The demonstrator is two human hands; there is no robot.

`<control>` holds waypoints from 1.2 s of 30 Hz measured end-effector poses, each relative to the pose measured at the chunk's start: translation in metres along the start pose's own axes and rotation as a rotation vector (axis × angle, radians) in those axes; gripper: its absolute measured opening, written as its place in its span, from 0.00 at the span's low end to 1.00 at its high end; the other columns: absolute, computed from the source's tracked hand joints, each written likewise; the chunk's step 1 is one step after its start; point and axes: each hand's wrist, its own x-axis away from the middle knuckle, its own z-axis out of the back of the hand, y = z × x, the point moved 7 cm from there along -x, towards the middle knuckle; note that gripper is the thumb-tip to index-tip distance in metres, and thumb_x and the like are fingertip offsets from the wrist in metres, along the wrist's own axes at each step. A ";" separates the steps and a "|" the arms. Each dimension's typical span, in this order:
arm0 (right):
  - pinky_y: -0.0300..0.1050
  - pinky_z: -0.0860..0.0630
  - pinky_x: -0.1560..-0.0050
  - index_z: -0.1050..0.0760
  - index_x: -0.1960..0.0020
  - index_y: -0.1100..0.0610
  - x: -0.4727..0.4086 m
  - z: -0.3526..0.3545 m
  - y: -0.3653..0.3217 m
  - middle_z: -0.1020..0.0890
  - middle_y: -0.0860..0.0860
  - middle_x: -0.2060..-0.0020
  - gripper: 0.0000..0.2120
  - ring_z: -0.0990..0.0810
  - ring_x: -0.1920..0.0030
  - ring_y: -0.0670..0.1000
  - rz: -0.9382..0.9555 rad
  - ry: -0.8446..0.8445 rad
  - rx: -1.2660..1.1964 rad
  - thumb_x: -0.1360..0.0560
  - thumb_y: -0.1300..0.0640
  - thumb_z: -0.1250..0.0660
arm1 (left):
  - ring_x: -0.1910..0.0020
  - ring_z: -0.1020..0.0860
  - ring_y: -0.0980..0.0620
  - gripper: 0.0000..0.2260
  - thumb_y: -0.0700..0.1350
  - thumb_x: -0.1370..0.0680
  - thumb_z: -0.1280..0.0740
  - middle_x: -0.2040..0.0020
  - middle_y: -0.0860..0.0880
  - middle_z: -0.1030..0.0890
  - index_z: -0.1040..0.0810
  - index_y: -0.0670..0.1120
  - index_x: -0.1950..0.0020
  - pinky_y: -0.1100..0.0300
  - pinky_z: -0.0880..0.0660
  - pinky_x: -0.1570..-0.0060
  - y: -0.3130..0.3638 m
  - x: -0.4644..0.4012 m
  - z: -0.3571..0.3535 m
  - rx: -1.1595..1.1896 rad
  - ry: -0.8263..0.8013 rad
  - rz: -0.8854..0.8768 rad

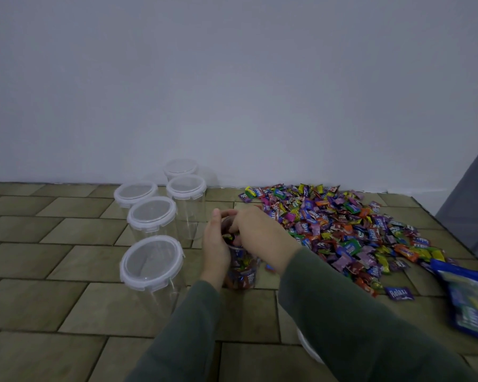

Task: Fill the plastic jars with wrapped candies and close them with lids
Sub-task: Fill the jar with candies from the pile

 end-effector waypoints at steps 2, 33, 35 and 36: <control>0.46 0.28 0.40 0.25 0.33 0.56 0.002 0.008 0.001 0.22 0.55 0.37 0.17 0.24 0.38 0.56 0.010 -0.006 -0.022 0.22 0.59 0.35 | 0.61 0.19 0.52 0.20 0.49 0.16 0.48 0.63 0.49 0.16 0.20 0.44 0.56 0.56 0.24 0.58 0.001 0.000 -0.001 0.001 -0.012 0.009; 0.49 0.26 0.43 0.22 0.41 0.63 0.162 0.067 0.392 0.19 0.60 0.44 0.13 0.22 0.44 0.59 -0.736 0.339 -0.222 0.22 0.64 0.41 | 0.32 0.38 0.43 0.21 0.47 0.20 0.37 0.31 0.44 0.35 0.35 0.45 0.27 0.51 0.35 0.35 -0.141 0.150 -0.278 -1.264 -0.924 -0.274; 0.48 0.28 0.40 0.24 0.39 0.64 0.167 0.065 0.413 0.21 0.61 0.41 0.14 0.23 0.41 0.59 -0.787 0.239 -0.147 0.21 0.64 0.43 | 0.34 0.36 0.42 0.18 0.42 0.19 0.41 0.33 0.42 0.35 0.34 0.44 0.28 0.52 0.33 0.39 -0.153 0.157 -0.290 -1.344 -0.925 -0.326; 0.47 0.28 0.41 0.24 0.39 0.65 0.168 0.062 0.421 0.21 0.61 0.41 0.14 0.23 0.41 0.59 -0.796 0.203 -0.118 0.20 0.63 0.43 | 0.34 0.37 0.41 0.18 0.40 0.19 0.42 0.33 0.42 0.35 0.34 0.44 0.28 0.51 0.33 0.40 -0.160 0.159 -0.292 -1.376 -0.930 -0.311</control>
